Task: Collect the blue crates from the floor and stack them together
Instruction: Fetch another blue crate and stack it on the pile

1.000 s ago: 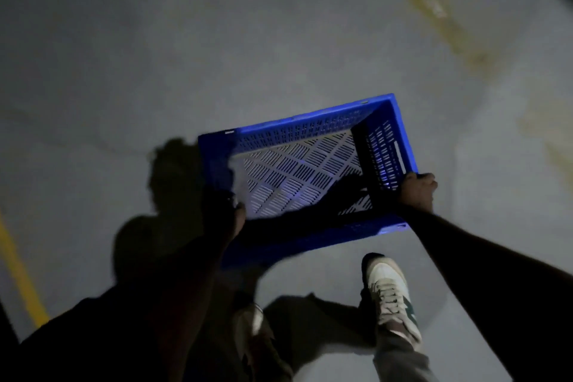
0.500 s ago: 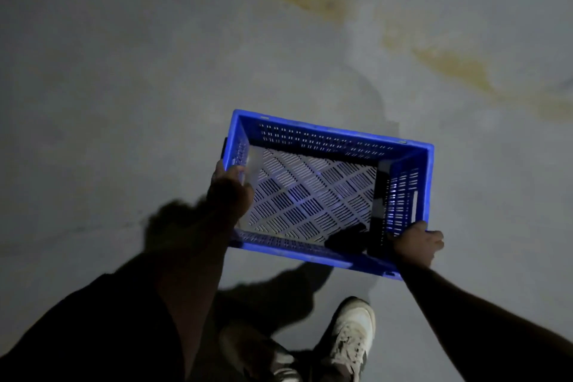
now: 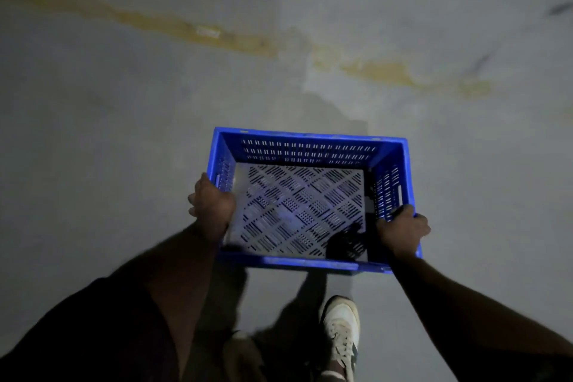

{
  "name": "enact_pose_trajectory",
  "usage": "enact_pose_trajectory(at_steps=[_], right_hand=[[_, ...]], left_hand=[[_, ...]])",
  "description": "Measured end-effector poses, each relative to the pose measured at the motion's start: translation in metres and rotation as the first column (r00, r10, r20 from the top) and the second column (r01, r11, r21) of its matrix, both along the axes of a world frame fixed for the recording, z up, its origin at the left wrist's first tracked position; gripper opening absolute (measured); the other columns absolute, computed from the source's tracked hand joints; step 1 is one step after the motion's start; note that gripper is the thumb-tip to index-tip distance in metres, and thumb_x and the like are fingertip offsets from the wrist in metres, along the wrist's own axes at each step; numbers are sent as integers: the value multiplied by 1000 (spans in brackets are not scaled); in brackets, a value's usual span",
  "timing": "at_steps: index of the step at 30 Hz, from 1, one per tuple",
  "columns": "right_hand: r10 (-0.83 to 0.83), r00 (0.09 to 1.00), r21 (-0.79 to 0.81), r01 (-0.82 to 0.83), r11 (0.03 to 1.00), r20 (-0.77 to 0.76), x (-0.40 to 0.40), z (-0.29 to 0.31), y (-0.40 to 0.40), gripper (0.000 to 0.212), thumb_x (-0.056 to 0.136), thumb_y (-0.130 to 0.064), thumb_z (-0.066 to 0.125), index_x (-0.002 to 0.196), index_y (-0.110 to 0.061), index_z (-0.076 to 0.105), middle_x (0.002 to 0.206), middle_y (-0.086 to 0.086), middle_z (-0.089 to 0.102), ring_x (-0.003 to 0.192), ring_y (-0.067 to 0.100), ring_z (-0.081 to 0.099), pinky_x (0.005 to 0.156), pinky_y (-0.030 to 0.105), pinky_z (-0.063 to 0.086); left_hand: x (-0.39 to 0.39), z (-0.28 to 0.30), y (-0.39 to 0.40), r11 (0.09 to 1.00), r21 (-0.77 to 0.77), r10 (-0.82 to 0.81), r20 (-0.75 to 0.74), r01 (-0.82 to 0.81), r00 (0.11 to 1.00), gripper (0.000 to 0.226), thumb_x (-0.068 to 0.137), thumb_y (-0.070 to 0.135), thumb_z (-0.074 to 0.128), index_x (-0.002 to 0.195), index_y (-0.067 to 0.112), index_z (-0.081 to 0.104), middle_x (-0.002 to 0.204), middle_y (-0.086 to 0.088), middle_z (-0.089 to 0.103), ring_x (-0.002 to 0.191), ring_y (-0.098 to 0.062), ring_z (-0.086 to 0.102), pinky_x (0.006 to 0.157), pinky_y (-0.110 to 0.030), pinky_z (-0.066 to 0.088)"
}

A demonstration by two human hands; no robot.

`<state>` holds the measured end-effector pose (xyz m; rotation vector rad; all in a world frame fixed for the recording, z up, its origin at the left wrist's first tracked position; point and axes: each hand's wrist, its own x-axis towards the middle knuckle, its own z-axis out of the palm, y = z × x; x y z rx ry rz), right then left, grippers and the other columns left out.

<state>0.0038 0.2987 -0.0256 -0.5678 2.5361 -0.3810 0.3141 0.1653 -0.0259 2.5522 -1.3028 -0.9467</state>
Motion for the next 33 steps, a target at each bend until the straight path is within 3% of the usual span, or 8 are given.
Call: enact_pose_trajectory(at_steps=[5, 19, 23, 26, 33], right_hand=[[-75, 997, -56, 74, 996, -11, -36, 100, 5, 34, 79, -10, 60, 110, 1, 49, 124, 31, 42, 121, 44, 35, 96, 46, 39], [-287, 958, -324, 269, 907, -9, -163, 438, 37, 26, 75, -9, 60, 100, -10, 56, 120, 25, 49, 117, 41, 40, 98, 42, 37], [-338, 941, -360, 310, 880, -16, -200, 503, 46, 25, 76, -9, 59, 101, -11, 55, 118, 27, 51, 116, 41, 41, 99, 39, 34], [-380, 925, -384, 352, 854, 5, -232, 535, 52, 25, 78, -11, 58, 103, -11, 54, 119, 28, 50, 117, 41, 40, 98, 39, 35], [-490, 872, -408, 451, 794, 11, -321, 561, 42, 22, 82, -13, 54, 104, -9, 56, 120, 27, 49, 119, 43, 38, 98, 41, 39]], left_hand=[[-40, 102, -12, 996, -46, -79, -5, 79, 997, 65, 87, 14, 60, 147, 17, 34, 143, -15, 43, 130, -40, 38, 107, -53, 32], [-179, 451, -3, 965, -262, -49, -79, 26, 996, 54, 86, 20, 59, 139, 16, 48, 134, -17, 51, 127, -39, 39, 105, -52, 38], [-229, 508, -17, 952, -304, -62, -93, 31, 994, 42, 85, 25, 59, 127, 18, 57, 124, -18, 56, 120, -41, 44, 105, -51, 39], [-268, 539, -26, 943, -329, -103, -150, 48, 983, 45, 85, 24, 58, 130, 20, 55, 128, -19, 55, 121, -41, 43, 106, -50, 38], [-376, 557, -63, 924, -378, -169, -253, 63, 953, 48, 81, 18, 57, 129, 21, 56, 128, -18, 56, 123, -39, 41, 107, -48, 35]])
